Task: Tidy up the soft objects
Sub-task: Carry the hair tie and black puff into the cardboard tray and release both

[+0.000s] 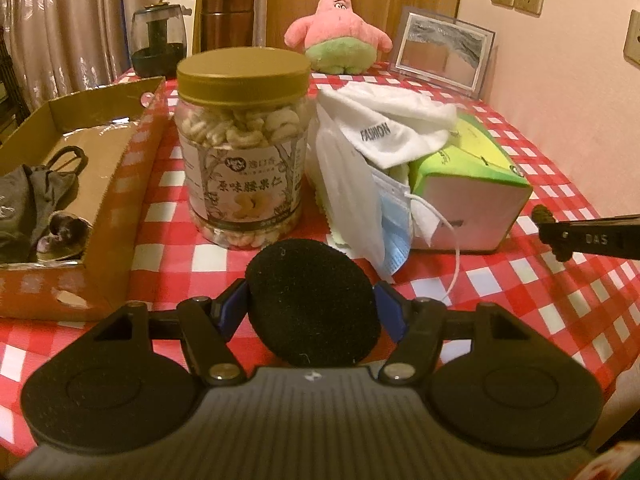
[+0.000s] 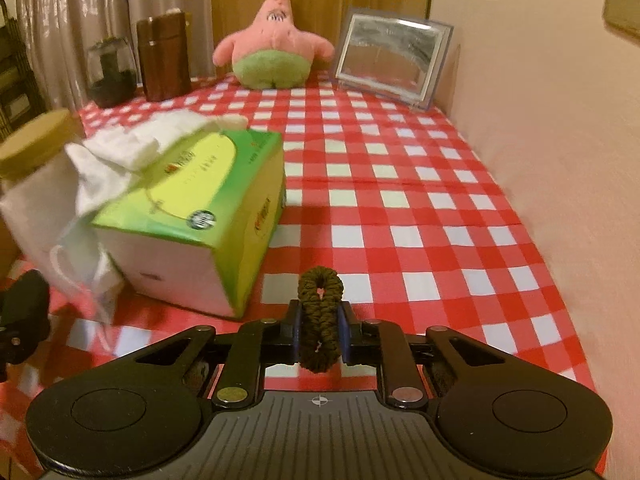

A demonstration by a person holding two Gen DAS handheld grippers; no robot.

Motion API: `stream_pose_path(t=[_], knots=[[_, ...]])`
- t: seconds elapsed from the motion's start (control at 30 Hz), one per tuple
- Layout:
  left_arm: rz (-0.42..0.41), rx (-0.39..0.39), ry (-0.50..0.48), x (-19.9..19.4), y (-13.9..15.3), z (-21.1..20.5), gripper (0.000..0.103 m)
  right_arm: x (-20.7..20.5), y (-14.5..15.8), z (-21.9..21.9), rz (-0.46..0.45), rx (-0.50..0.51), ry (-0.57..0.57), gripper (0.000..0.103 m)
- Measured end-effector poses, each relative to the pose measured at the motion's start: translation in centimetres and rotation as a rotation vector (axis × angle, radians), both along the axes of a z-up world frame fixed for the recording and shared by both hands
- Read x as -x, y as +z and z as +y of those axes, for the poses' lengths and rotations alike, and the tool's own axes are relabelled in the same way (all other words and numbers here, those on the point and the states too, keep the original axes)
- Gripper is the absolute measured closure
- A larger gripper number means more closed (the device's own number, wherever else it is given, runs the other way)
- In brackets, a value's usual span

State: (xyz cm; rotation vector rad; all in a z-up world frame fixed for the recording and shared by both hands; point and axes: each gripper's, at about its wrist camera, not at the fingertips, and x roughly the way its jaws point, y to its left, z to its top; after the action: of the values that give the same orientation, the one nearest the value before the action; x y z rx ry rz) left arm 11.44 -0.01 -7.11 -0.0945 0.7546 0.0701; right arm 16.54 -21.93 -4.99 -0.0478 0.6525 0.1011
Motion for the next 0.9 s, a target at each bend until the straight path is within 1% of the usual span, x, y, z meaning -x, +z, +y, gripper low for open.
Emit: stream_pose_path(t=[0.27, 0.5, 0.57, 0.83, 0.9], knots=[[-0.026, -0.011, 0.01, 2.0, 1.9, 0.8, 0.038, 4.9, 2.1, 2.1, -0.048, -0.065, 0.017, 0.085], [-0.049, -0.015, 0.03, 4.0, 3.8, 2.3, 0.038, 8.0, 3.3, 5.5, -0.059, -0.088, 0.1, 0.084], [-0.059, -0.013, 0.035, 4.5, 4.5, 3.0, 0.038, 8.5, 3.7, 6.5, -0.067, -0.092, 0.128, 0.084], [-0.089, -0.045, 0.058, 6.2, 7.5, 6.5, 0.038, 9.1, 5.6, 10.8, -0.103, -0.121, 0.244, 0.084], [-0.094, -0.051, 0.064, 6.4, 8.2, 7.5, 0.037, 9.0, 6.0, 12.0, -0.103, -0.145, 0.269, 0.084]])
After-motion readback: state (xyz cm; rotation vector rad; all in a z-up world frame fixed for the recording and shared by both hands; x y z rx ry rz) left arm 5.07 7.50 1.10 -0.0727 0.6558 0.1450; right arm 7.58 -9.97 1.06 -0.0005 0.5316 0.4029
